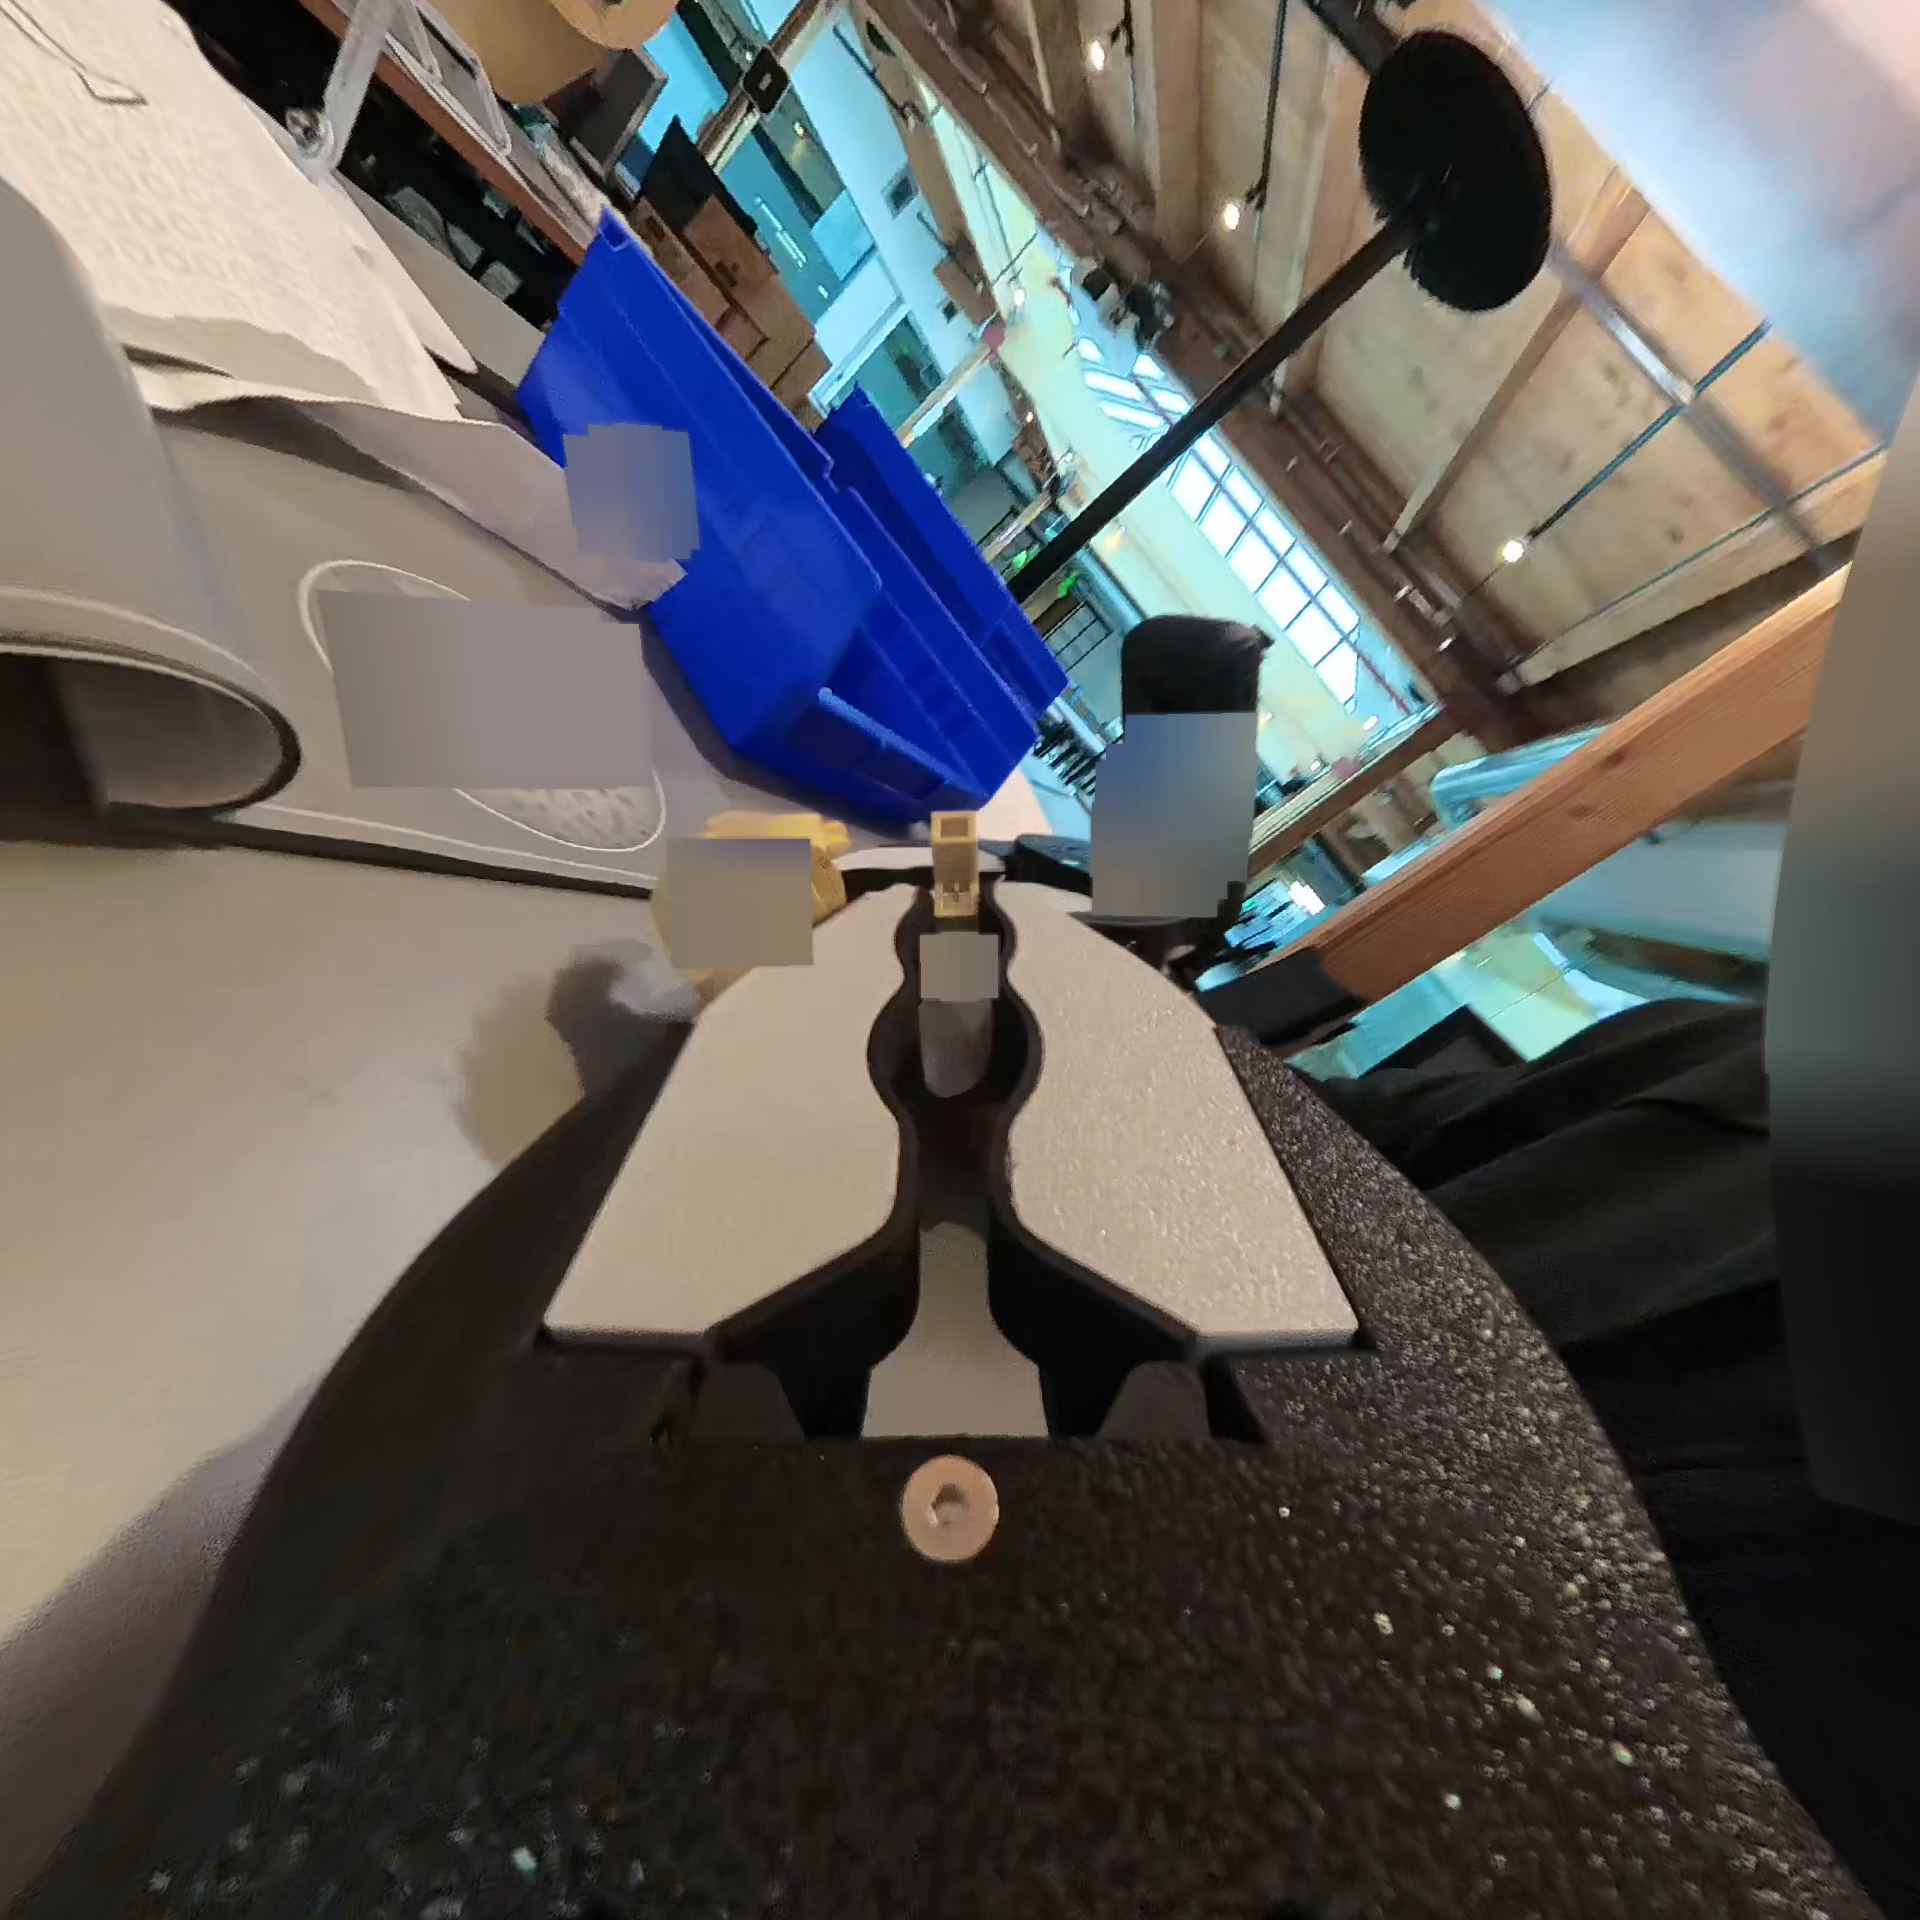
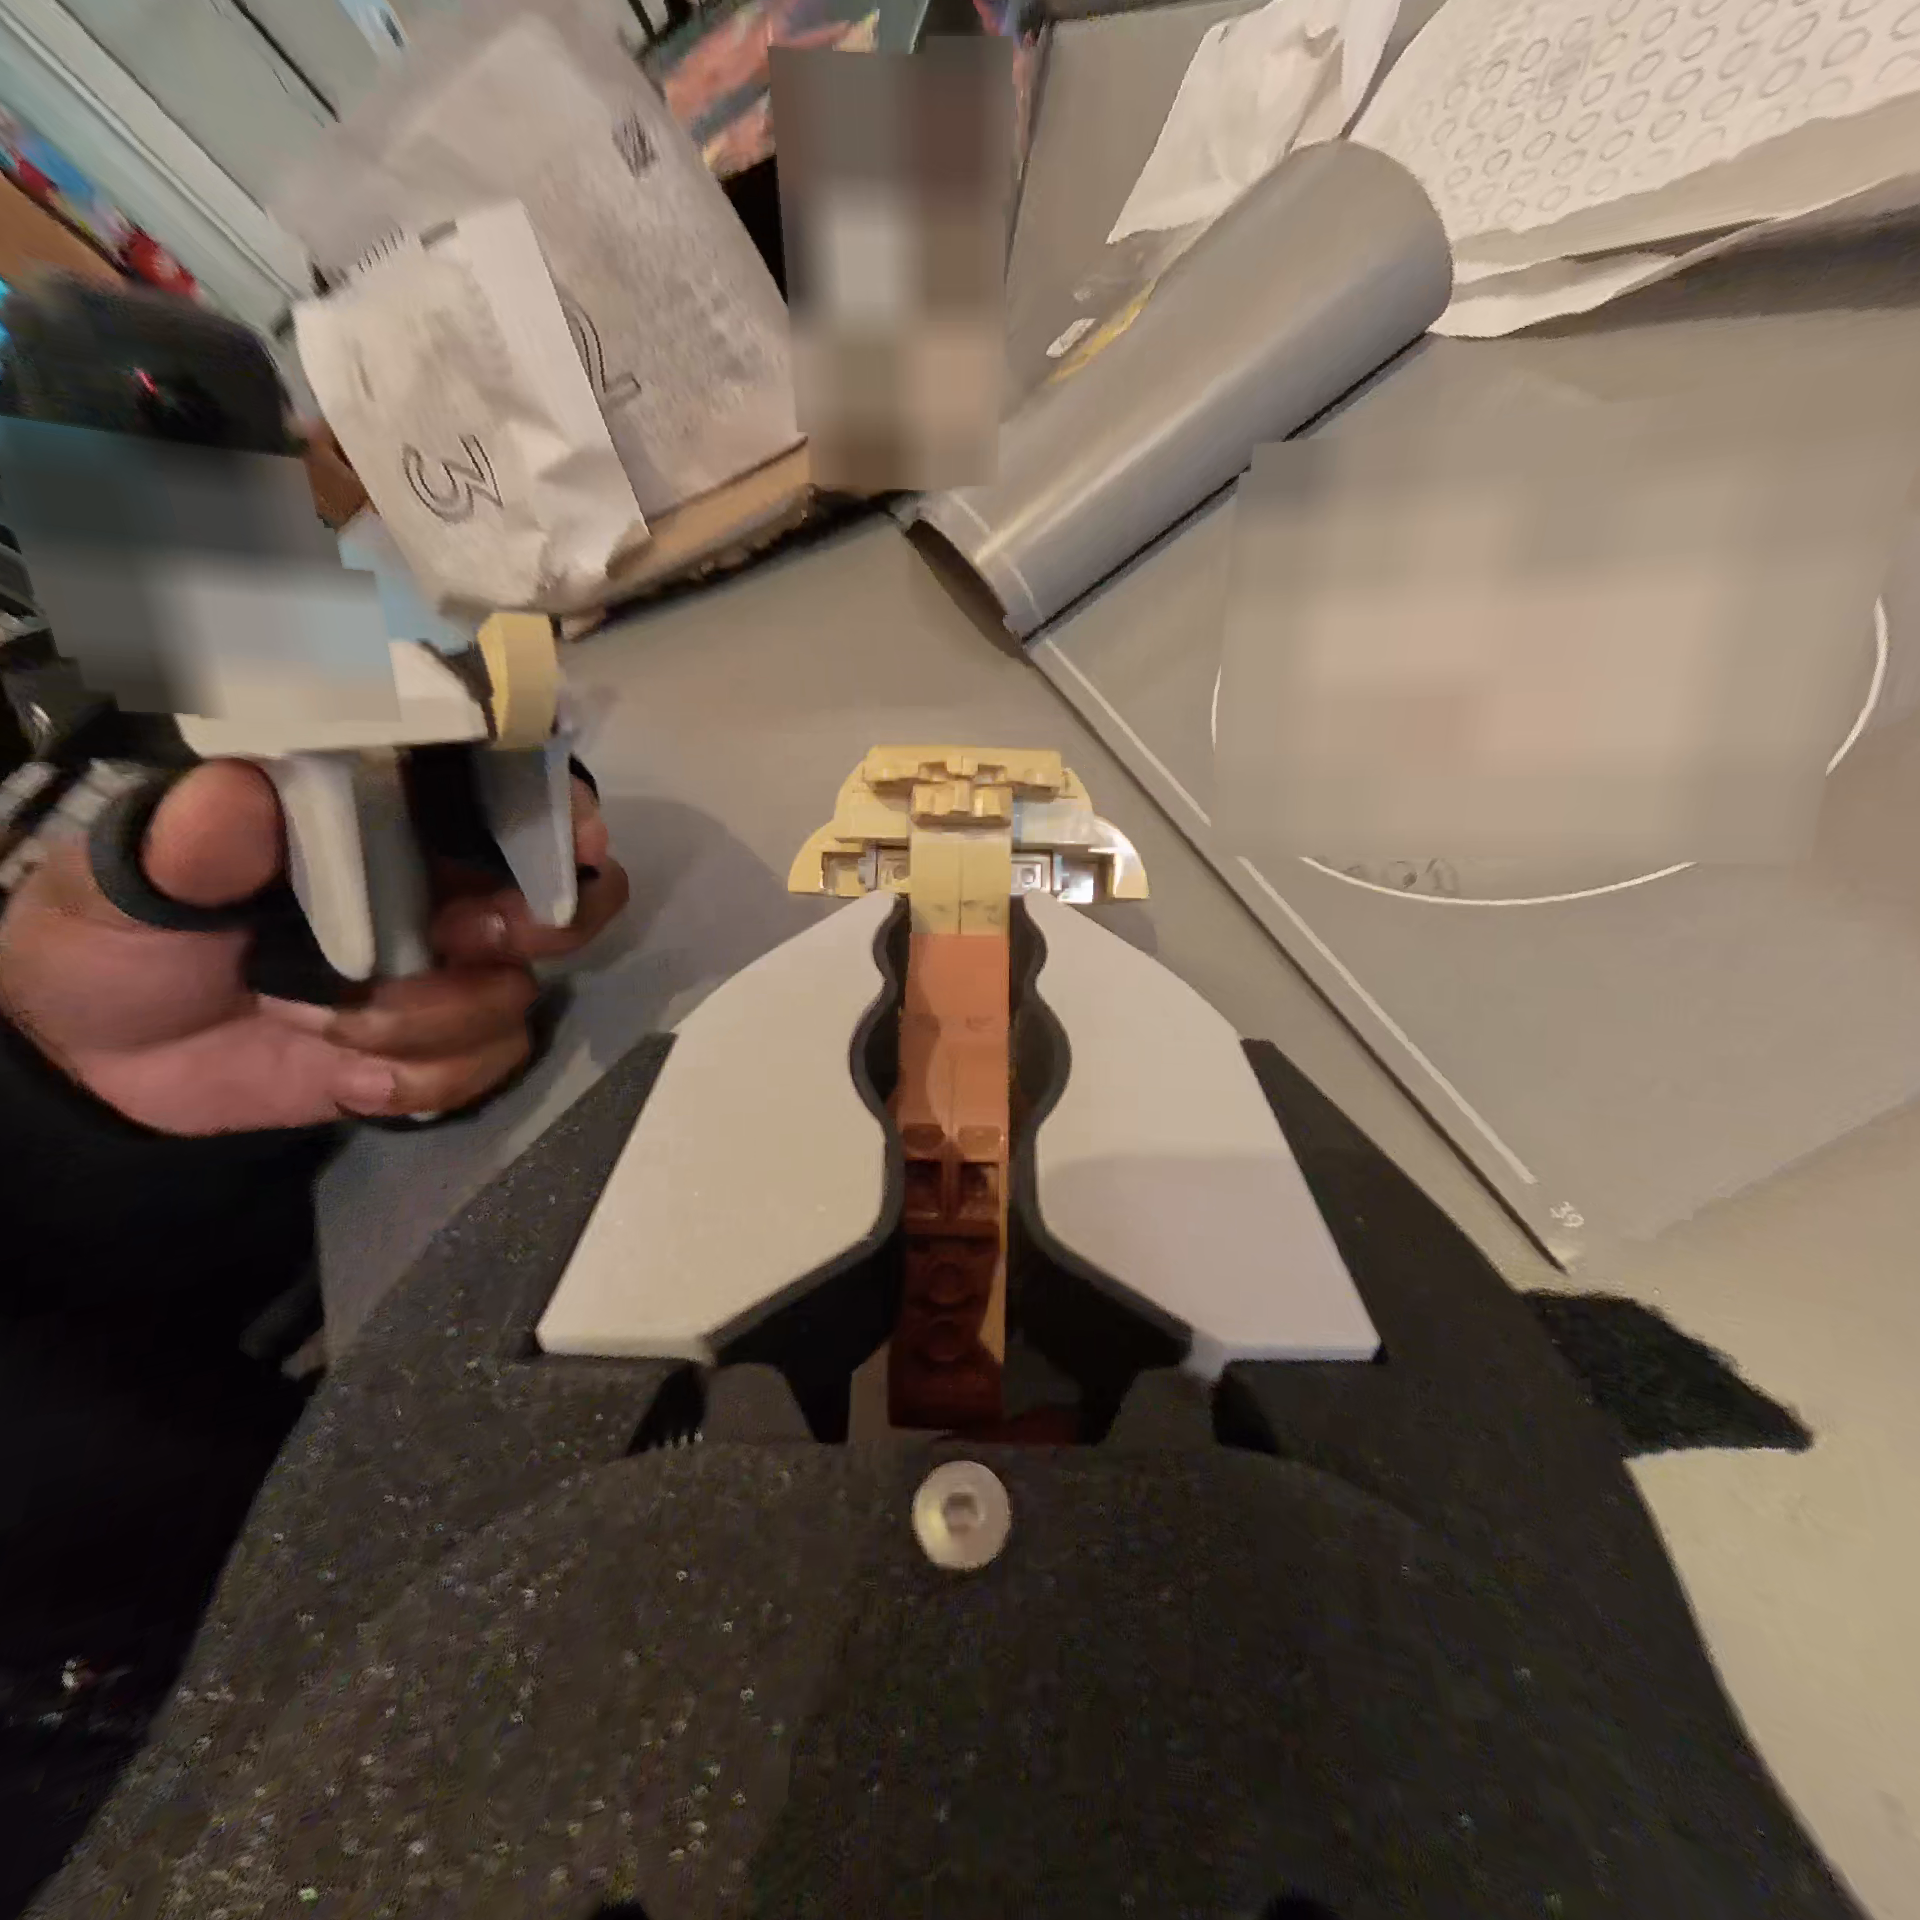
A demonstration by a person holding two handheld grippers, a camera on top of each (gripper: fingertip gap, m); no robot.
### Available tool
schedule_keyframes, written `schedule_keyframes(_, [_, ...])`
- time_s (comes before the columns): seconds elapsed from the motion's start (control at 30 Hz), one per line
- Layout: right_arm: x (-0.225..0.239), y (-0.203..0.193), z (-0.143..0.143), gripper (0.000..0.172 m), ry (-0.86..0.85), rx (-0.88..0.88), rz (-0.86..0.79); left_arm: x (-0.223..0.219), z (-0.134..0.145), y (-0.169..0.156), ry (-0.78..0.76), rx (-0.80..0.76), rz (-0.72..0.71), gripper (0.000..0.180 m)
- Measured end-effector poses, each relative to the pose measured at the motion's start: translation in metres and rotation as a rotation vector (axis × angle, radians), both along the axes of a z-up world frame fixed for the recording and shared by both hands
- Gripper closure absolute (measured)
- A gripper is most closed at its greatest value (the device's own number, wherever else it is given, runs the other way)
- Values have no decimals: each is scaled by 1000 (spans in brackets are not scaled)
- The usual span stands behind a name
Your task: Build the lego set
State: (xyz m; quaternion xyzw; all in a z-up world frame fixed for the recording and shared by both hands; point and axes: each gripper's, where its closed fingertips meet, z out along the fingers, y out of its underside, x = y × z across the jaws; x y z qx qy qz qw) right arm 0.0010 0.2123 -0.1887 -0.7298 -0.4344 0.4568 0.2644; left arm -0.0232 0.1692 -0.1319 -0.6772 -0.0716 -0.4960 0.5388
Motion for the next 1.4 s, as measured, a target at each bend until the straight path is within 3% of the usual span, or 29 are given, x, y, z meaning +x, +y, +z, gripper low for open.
schedule_keyframes(0.2, [-3,-10,-2,154,-82,159,26,1,-3,-3,47,-1,-49,173])
schedule_keyframes(0.47, [-2,-12,-2,154,-59,167,-48,-2,2,-6,25,30,-39,173])
schedule_keyframes(0.67, [3,-22,0,135,-40,202,1,-3,5,-9,-38,37,-77,173])
schedule_keyframes(0.77, [8,-23,5,129,-14,250,15,-6,7,-9,-74,37,-86,173])
schedule_keyframes(1.13, [23,-2,45,131,50,503,65,-7,8,-9,-116,33,-111,173])
schedule_keyframes(1.3, [11,-20,68,141,149,675,222,3,11,-18,-149,36,-188,173])
schedule_keyframes(1.4, [7,-45,76,152,273,880,470,15,14,-23,-225,23,-275,173])
